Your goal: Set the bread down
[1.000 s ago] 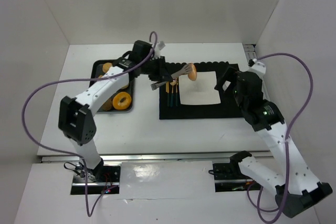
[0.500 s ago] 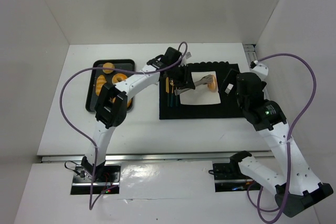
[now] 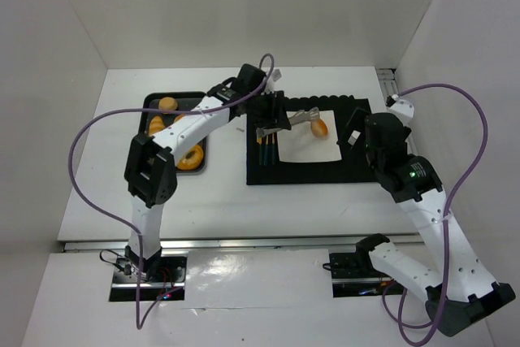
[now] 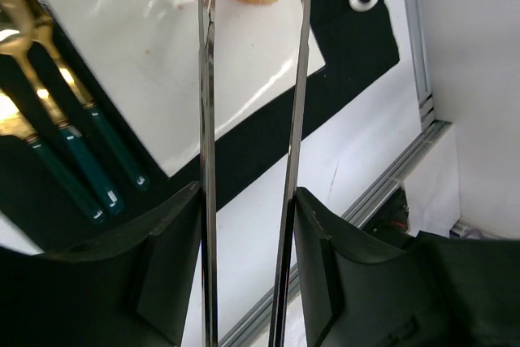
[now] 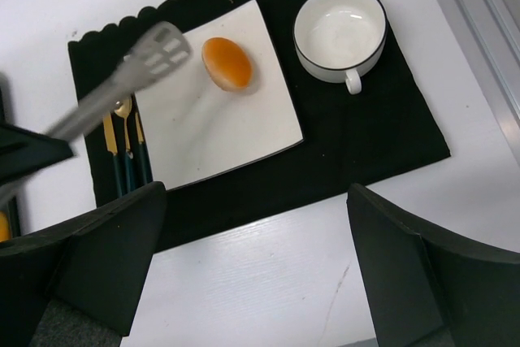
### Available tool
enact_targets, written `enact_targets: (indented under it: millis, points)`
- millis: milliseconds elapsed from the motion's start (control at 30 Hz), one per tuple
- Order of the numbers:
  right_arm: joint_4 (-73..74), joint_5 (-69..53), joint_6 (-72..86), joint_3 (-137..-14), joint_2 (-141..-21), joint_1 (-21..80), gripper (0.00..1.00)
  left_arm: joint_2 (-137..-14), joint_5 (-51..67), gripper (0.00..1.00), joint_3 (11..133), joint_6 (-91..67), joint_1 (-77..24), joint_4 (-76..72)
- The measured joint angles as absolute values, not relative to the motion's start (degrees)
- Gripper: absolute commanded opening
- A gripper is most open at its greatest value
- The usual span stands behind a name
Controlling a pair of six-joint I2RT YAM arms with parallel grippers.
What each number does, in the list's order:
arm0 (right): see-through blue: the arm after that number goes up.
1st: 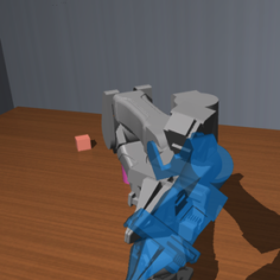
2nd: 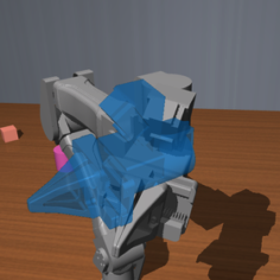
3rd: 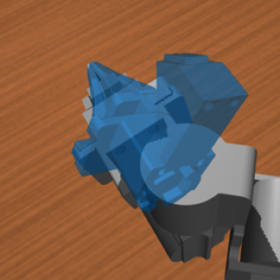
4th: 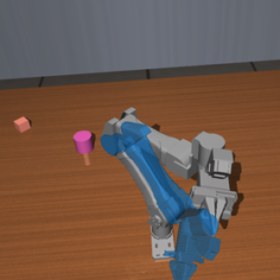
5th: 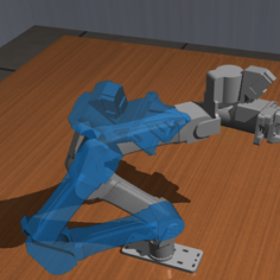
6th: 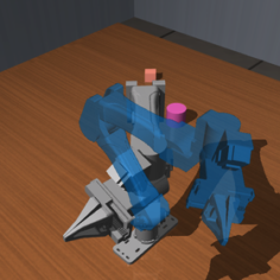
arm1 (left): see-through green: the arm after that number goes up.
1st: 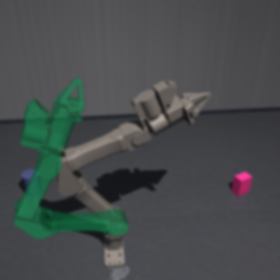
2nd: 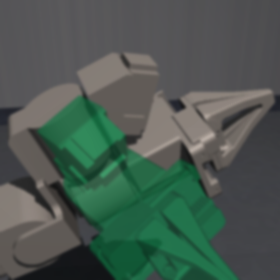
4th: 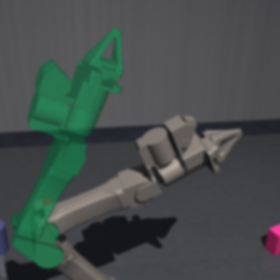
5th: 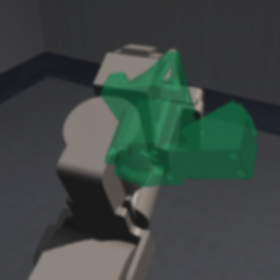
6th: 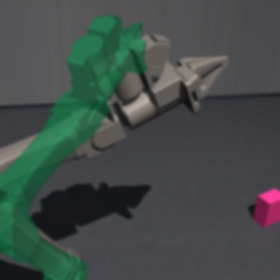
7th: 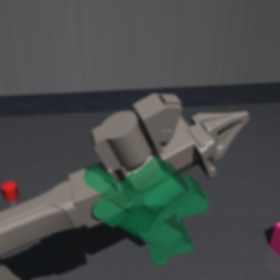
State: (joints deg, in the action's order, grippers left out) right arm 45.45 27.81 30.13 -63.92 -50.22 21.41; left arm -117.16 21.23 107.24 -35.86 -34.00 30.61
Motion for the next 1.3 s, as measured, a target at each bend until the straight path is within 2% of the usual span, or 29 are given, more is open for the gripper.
enact_targets:
  millis: [200,433,600,900,1233,1300]
  points:
    - [45.2,26.6,30.2,-62.3,-50.3,21.4,0.99,-106.3,18.4,0.57,102.3,-34.4,-28.4,32.6]
    - [44.1,24.8,30.3,-60.9,-50.6,21.4,0.99,-91.2,1.3,0.57,94.0,-30.7,-17.3,41.0]
    - [42.6,22.9,30.1,-60.6,-53.3,21.4,0.99,-85.9,-3.8,0.57,85.7,-30.5,-7.2,43.2]
    - [40.1,21.2,29.7,-60.3,-55.2,21.4,0.99,-85.8,3.9,0.58,74.6,-32.1,3.2,41.9]
    - [39.5,20.6,29.6,-59.0,-55.3,21.4,0.99,-87.6,12.6,0.58,71.4,-33.4,7.0,36.4]
    - [39.5,20.5,29.5,-58.7,-55.3,21.4,0.99,-88.4,13.7,0.55,70.3,-33.5,7.5,35.6]
